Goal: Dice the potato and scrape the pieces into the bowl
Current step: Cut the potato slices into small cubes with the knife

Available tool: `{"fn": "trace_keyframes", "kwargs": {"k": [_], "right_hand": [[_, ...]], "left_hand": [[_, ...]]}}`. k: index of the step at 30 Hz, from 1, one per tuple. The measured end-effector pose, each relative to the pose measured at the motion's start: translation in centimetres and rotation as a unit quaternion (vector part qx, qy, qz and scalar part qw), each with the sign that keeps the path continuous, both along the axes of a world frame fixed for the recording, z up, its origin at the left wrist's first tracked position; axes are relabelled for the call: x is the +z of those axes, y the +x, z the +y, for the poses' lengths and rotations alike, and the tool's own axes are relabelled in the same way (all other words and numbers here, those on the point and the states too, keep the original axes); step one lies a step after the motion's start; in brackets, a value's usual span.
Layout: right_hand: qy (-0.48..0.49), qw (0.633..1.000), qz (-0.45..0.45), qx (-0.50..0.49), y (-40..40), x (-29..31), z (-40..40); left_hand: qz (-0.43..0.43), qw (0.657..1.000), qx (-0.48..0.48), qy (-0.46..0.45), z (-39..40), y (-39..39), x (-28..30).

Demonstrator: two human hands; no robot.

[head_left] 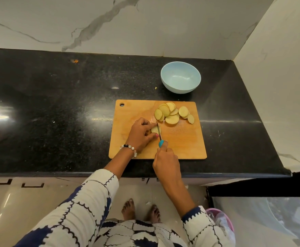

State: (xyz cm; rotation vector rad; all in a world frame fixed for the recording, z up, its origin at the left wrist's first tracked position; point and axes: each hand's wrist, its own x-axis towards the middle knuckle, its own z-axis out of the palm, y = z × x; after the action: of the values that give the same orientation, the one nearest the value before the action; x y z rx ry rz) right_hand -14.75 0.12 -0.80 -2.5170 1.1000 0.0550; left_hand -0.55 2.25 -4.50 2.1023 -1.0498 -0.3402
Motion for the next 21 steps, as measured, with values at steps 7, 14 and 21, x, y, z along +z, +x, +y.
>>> {"fn": "trace_keyframes", "kwargs": {"k": [7, 14, 21], "right_hand": [[-0.038, 0.998, 0.024, 0.037, -4.8, 0.3, 2.3], [-0.014, 0.998, -0.065, 0.005, -2.9, 2.5, -0.8], [0.006, 0.999, -0.034, 0.008, -1.0, 0.4, -0.6]], "left_hand": [[0.005, 1.0, 0.004, -0.003, 0.1, -0.1, 0.0], [0.008, 1.0, -0.003, -0.008, 0.4, 0.1, 0.2], [0.007, 0.999, 0.005, -0.033, 0.5, 0.1, 0.3]]}}
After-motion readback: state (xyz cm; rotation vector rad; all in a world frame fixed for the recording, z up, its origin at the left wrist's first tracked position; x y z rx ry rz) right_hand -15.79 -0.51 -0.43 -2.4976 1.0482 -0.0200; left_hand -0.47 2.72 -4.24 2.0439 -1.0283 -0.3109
